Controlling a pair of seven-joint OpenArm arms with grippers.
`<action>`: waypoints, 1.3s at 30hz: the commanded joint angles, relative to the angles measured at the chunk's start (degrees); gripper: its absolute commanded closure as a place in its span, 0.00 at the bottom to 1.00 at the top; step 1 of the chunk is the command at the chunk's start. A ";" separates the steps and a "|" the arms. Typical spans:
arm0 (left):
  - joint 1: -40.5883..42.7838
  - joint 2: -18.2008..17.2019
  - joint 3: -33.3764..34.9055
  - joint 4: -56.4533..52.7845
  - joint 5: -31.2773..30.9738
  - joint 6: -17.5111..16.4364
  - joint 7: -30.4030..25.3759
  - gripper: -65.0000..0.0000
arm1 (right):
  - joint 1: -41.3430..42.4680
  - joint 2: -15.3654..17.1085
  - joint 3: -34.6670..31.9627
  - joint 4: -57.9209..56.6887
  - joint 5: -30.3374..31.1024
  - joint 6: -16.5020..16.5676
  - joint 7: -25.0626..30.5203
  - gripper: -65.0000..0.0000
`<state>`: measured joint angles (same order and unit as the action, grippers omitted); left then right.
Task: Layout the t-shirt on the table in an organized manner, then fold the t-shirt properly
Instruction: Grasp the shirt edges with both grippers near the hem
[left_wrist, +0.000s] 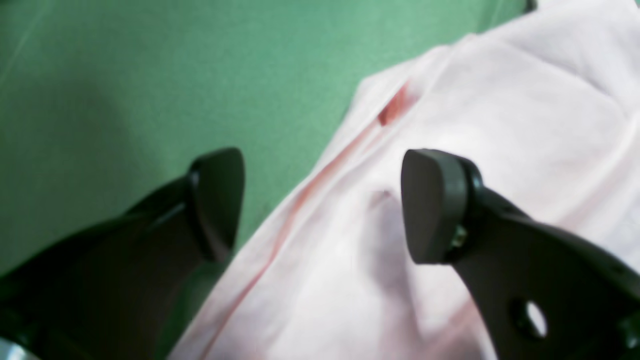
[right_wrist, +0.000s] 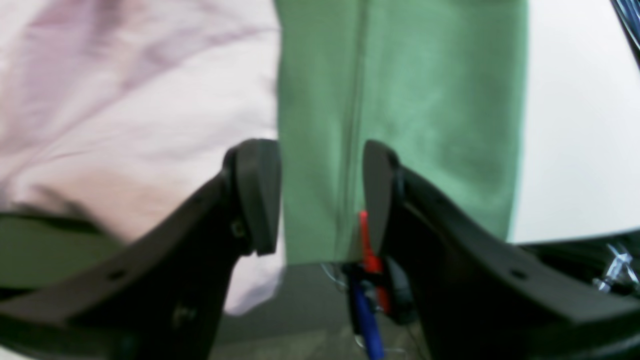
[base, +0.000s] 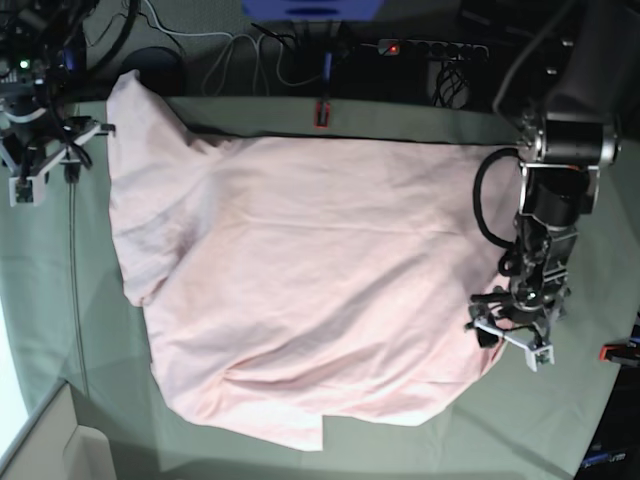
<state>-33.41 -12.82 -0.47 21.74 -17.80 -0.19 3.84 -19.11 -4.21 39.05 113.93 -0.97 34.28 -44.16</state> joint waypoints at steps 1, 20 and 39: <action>-2.06 -0.41 0.95 0.64 0.00 -0.12 -1.42 0.28 | 0.96 0.38 -0.06 0.58 1.02 0.05 0.43 0.58; 0.49 -0.50 3.33 3.45 -0.53 -0.03 -0.98 1.00 | 34.28 13.75 -10.87 -38.90 1.02 0.05 -0.19 0.57; 21.06 -5.07 -12.85 40.90 -9.49 0.14 16.08 1.00 | 48.87 14.63 -12.63 -72.13 1.02 -0.13 16.95 0.58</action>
<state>-10.92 -16.95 -13.06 61.52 -27.27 -0.01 21.43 28.21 9.78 26.46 40.97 -0.82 34.09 -28.25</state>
